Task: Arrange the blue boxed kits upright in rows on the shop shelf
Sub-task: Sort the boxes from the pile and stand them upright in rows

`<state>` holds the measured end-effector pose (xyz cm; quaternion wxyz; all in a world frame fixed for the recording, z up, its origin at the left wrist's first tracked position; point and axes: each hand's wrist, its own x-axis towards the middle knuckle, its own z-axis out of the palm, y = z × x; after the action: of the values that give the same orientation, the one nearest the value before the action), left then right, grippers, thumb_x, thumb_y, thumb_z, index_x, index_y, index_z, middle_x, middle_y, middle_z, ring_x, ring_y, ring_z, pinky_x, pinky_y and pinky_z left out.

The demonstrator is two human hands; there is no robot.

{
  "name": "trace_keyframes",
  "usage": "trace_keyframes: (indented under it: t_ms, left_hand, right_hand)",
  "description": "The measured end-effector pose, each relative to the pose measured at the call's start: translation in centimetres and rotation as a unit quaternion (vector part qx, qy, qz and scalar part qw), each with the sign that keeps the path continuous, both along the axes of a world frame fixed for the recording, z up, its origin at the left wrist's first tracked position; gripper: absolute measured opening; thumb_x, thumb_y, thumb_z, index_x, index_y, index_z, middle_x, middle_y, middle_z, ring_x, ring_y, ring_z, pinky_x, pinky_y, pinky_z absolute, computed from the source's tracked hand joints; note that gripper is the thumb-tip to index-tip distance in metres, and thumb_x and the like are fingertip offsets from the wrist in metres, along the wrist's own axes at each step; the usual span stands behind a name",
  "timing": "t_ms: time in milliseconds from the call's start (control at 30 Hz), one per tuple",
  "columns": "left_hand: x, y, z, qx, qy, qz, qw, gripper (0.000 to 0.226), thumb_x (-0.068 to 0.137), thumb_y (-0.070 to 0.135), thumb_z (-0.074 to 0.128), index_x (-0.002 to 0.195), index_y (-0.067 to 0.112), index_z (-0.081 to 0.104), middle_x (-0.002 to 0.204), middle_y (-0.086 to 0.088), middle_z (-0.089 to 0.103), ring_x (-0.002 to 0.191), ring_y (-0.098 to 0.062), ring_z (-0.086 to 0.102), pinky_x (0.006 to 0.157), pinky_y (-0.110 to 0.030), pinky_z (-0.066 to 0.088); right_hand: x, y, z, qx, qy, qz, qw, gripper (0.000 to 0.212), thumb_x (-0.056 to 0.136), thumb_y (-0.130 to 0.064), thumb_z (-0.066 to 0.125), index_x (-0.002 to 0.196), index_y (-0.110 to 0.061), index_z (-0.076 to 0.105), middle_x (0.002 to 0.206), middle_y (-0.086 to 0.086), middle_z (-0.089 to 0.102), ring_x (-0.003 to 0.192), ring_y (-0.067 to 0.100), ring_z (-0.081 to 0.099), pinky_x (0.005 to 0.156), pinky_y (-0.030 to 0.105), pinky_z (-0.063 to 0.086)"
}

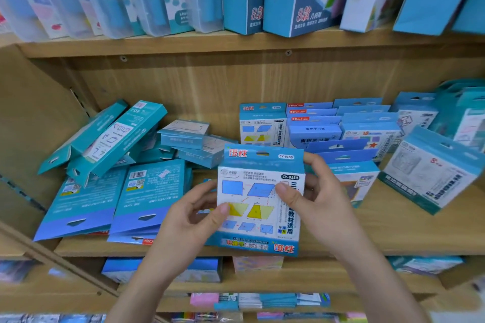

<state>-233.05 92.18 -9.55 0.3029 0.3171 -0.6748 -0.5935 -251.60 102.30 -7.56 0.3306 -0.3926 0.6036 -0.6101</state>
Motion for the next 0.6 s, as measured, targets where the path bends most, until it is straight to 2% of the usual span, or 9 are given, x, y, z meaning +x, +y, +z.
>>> trace_keyframes:
  t_ms: [100, 200, 267, 333, 400, 467, 600]
  left_hand:
    - [-0.5, -0.5, 0.8, 0.004, 0.013, -0.006, 1.000, 0.040, 0.079, 0.028, 0.071, 0.116, 0.028, 0.058, 0.106, 0.006, 0.072, 0.098, -0.013, 0.068, 0.076, -0.029, 0.057]
    - [-0.7, -1.0, 1.1, 0.001, 0.006, 0.003, 1.000, 0.046, 0.068, 0.027, 0.069, 0.111, 0.036, 0.055, 0.102, 0.008, 0.073, 0.095, -0.015, 0.068, 0.077, -0.032, 0.057]
    - [-0.7, -1.2, 1.4, -0.015, -0.003, 0.008, 1.000, 0.047, 0.066, 0.024, 0.070, 0.109, 0.037, 0.054, 0.099, 0.008, 0.073, 0.095, -0.017, 0.068, 0.076, -0.032, 0.057]
    - [-0.9, -1.3, 1.8, -0.040, -0.008, 0.029, 0.999, 0.044, 0.070, 0.018, 0.071, 0.107, 0.036, 0.053, 0.094, 0.010, 0.074, 0.091, -0.015, 0.068, 0.070, -0.025, 0.057]
    - [-1.2, -1.9, 2.6, -0.083, -0.019, 0.056, 0.995, 0.043, 0.076, 0.009, 0.071, 0.103, 0.036, 0.052, 0.085, 0.015, 0.073, 0.084, -0.006, 0.068, 0.063, -0.014, 0.053]
    - [-1.8, -2.9, 3.8, -0.130, -0.042, 0.085, 0.987, 0.044, 0.078, 0.007, 0.072, 0.098, 0.039, 0.049, 0.078, 0.023, 0.071, 0.077, 0.004, 0.066, 0.058, -0.009, 0.048]
    - [-4.2, -5.4, 5.9, -0.230, -0.105, 0.130, 0.959, 0.043, 0.077, 0.017, 0.077, 0.098, 0.039, 0.046, 0.089, 0.017, 0.070, 0.082, 0.000, 0.066, 0.074, -0.028, 0.052]
  right_hand:
    - [0.4, 0.3, -0.2, 0.013, 0.020, 0.037, 0.999, 0.043, 0.076, -0.031, 0.069, 0.112, -0.041, 0.048, 0.105, -0.009, 0.071, 0.095, 0.010, 0.069, 0.070, 0.033, 0.059]
    - [0.5, 0.4, -0.1, 0.016, 0.037, 0.044, 0.998, 0.046, 0.072, -0.038, 0.068, 0.112, -0.046, 0.047, 0.105, -0.012, 0.070, 0.096, 0.010, 0.068, 0.074, 0.038, 0.059]
    - [0.4, 0.4, 0.1, 0.027, 0.067, 0.039, 0.997, 0.048, 0.074, -0.039, 0.068, 0.115, -0.048, 0.045, 0.106, -0.016, 0.069, 0.096, 0.005, 0.068, 0.075, 0.037, 0.059]
    - [0.1, 0.3, 0.4, 0.039, 0.127, 0.015, 0.991, 0.053, 0.079, -0.039, 0.069, 0.124, -0.046, 0.043, 0.107, -0.019, 0.067, 0.099, 0.000, 0.064, 0.080, 0.032, 0.057]
    - [-0.6, 0.3, 1.0, 0.037, 0.195, -0.028, 0.980, 0.053, 0.082, -0.036, 0.069, 0.126, -0.044, 0.042, 0.107, -0.020, 0.064, 0.101, -0.005, 0.059, 0.085, 0.025, 0.052]
    - [-1.6, 0.4, 2.0, 0.027, 0.245, -0.076, 0.966, 0.052, 0.084, -0.033, 0.068, 0.129, -0.042, 0.043, 0.109, -0.020, 0.061, 0.104, -0.005, 0.055, 0.090, 0.027, 0.049]
    - [-4.3, 0.2, 4.6, 0.009, 0.298, -0.128, 0.946, 0.043, 0.088, -0.025, 0.062, 0.126, -0.038, 0.048, 0.110, -0.017, 0.060, 0.105, -0.003, 0.054, 0.094, 0.033, 0.047]
